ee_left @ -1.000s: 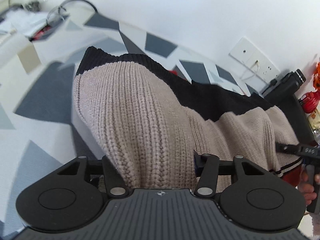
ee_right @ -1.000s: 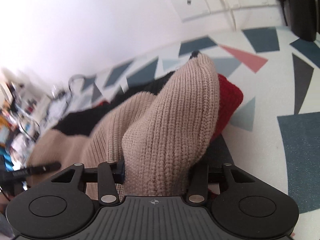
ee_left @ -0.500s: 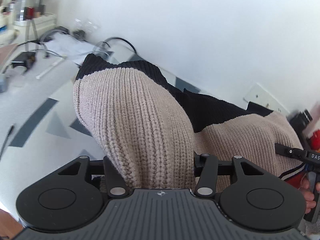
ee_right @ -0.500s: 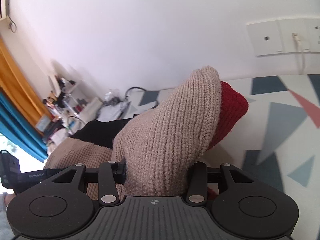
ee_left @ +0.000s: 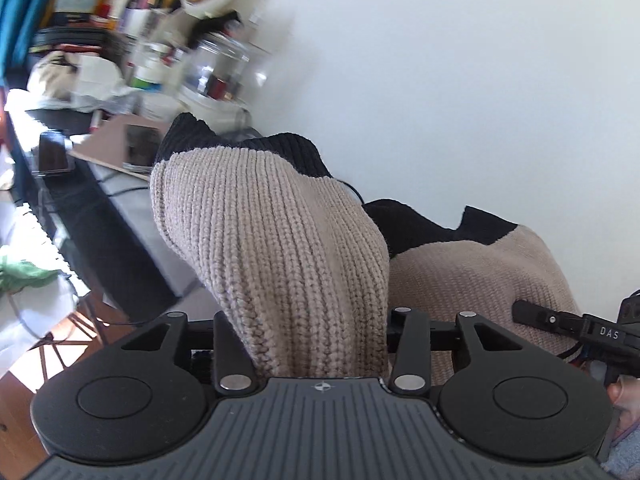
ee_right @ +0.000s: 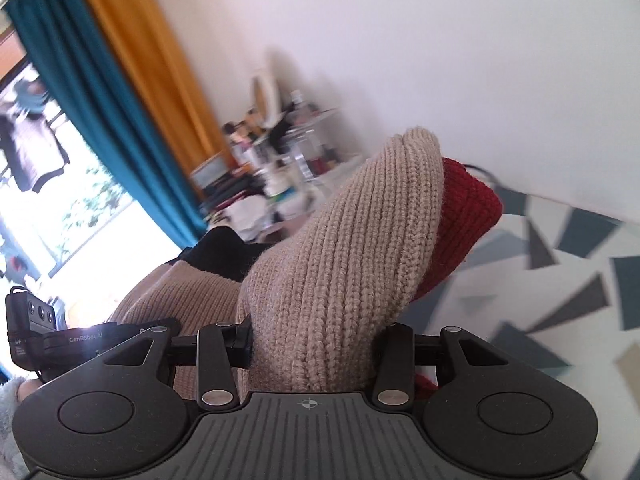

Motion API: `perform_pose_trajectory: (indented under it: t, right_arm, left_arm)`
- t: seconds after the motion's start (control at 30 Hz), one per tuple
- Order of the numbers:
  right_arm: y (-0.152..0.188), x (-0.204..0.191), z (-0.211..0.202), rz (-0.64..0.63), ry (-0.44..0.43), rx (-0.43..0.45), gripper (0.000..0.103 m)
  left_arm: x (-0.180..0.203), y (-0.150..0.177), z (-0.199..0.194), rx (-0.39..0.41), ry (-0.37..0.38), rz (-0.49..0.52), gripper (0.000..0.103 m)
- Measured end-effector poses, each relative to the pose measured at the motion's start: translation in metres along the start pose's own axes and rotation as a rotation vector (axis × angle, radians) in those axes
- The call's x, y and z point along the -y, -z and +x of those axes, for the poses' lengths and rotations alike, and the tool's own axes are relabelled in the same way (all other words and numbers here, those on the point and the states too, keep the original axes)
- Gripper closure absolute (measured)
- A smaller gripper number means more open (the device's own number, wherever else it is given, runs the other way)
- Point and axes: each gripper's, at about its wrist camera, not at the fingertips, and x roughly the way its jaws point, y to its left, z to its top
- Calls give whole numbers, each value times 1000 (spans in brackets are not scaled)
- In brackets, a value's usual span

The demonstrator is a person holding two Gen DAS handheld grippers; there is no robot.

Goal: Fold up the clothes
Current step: 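Carry the folded cardigan with both grippers to the mustard chair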

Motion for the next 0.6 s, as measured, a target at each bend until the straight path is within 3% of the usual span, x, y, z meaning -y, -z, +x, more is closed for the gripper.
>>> perform_pose_trajectory:
  t: [0.1, 0.23, 0.43, 0.6]
  right_arm:
    - [7, -65, 38, -39, -43, -25, 64]
    - [21, -152, 88, -50, -142, -81, 65]
    - [27, -277, 158, -138, -308, -178, 65]
    - [33, -369, 207, -254, -432, -263, 65]
  left_arm:
    - [-49, -2, -56, 52, -28, -32, 69]
    - [-113, -1, -132, 123, -124, -82, 71]
    - [-203, 24, -217, 242, -255, -320, 73]
    - [-255, 36, -279, 359, -352, -413, 74]
